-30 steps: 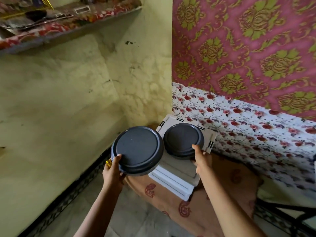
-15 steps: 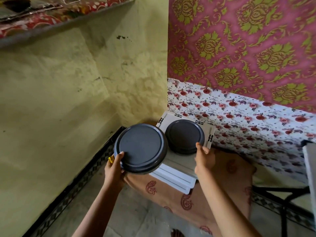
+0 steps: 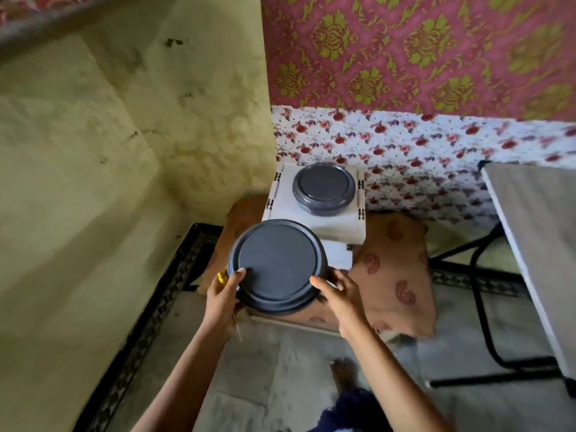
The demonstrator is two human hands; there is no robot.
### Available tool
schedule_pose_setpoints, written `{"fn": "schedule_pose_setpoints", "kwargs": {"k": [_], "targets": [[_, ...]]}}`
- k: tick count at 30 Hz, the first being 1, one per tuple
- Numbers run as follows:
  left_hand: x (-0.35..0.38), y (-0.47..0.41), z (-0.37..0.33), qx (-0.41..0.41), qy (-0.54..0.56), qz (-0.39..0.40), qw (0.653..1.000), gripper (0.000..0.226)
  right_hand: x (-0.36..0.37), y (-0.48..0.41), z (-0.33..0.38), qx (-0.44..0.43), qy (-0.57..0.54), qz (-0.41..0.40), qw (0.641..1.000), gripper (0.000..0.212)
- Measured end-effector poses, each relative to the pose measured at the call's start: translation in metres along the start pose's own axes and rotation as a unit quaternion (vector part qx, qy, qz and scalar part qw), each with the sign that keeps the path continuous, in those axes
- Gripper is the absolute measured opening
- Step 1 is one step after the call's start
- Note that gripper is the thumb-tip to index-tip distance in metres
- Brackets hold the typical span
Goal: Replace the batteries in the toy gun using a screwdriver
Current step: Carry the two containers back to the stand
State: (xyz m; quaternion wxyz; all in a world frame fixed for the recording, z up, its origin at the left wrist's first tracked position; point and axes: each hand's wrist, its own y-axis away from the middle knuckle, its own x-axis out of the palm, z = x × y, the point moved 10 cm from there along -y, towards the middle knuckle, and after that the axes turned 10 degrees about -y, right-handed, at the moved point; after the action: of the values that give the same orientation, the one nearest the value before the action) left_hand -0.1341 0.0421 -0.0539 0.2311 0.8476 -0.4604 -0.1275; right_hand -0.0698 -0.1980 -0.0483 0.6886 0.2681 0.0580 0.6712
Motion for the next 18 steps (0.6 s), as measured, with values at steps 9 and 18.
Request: {"fn": "schedule_pose_setpoints", "kwargs": {"k": [9, 18], "targets": [[0.017, -0.001, 0.073, -0.062, -0.199, 0.042, 0.977, 0.020, -0.072, 0.023, -0.058, 0.043, 0.055, -0.143, 0.987, 0.009], [0.098, -0.132, 0.059, -0.010, -0.328, 0.032, 0.944, 0.038, -0.092, -0.120, -0.075, 0.026, 0.046, -0.154, 0.987, 0.014]]}}
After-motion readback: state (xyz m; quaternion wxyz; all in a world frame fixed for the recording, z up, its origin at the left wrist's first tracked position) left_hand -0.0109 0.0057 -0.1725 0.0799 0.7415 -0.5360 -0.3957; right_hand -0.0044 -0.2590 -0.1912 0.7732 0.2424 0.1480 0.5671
